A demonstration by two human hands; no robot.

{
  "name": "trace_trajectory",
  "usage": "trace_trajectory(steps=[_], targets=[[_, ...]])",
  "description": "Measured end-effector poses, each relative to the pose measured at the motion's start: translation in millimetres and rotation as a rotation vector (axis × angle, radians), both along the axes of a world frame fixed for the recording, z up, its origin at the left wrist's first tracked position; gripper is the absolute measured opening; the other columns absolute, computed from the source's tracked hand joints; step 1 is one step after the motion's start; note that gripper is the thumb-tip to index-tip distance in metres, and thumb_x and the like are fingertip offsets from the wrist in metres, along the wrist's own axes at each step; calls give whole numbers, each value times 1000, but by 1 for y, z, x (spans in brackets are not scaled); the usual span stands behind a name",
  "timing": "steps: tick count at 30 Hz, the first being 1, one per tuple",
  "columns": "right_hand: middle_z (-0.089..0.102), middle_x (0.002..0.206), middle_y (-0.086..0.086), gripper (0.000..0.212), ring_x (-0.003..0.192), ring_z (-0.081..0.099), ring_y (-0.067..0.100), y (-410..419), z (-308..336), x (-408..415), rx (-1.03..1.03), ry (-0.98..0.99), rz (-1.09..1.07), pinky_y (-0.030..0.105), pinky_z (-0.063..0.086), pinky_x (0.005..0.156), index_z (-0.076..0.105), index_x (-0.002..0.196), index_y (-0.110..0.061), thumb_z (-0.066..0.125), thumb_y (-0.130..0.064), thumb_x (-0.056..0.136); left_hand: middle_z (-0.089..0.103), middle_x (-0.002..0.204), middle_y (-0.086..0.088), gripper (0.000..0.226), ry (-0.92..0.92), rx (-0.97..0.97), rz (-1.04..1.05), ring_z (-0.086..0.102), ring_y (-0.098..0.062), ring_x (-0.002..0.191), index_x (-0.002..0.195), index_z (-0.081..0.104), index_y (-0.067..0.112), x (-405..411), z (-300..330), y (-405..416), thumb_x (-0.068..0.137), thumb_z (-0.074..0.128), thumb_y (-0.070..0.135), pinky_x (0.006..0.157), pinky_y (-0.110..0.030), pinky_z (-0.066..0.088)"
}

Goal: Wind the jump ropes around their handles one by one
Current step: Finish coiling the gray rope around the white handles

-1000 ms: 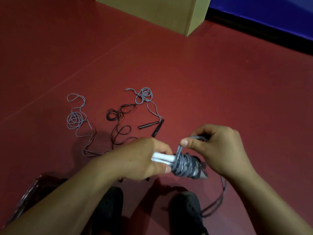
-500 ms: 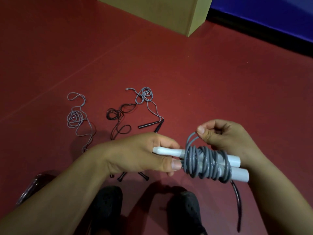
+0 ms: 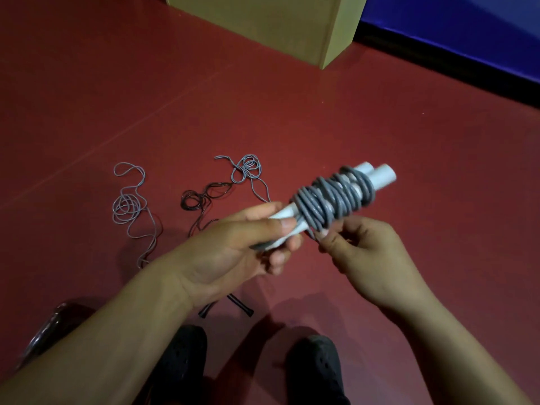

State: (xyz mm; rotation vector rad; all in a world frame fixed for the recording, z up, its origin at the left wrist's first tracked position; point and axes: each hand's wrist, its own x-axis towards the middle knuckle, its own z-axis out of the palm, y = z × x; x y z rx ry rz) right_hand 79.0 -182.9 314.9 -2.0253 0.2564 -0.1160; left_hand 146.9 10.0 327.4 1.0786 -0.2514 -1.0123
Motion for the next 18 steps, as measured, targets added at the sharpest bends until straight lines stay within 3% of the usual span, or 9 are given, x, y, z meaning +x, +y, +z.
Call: trace_trajectory(steps=[2,7,13,16,18], targets=[[52,49,-10,28,48,44,3,4,-1,0,-21,35,39,19,37,49,64,68,-14,68,-31,89,57,72,3,22,-8,66,88,41,-11,58,106,62,16,1,0,-3,84,65,20,62,-28,34],[50,56,-11,16,53,41,2,5,-2,-3,-129,116,131,29,39,54,68,80,-21,70,-35,87,56,68,4,4,-106,333,234,37,-10,54,94,63,18,3,-6,-10,93,60,19,57,-27,32],[46,50,-10,18,49,37,2,7,2,-5,-193,122,114,24,36,51,68,77,-22,67,-37,88,56,67,1,15,-190,556,320,39,-13,55,79,67,18,8,-16,-8,89,67,29,58,-29,36],[47,50,-10,21,49,38,4,12,5,-6,-241,110,115,20,34,51,67,76,-21,66,-38,88,52,57,6,28,-369,701,260,42,-13,52,64,64,22,8,-19,-6,80,66,46,62,-31,37],[49,50,-13,22,50,43,5,14,8,-7,-306,106,103,15,33,49,67,73,-21,66,-39,87,49,46,14,30,-463,773,219,41,-8,45,66,61,20,7,-19,-5,87,64,41,55,-26,33]])
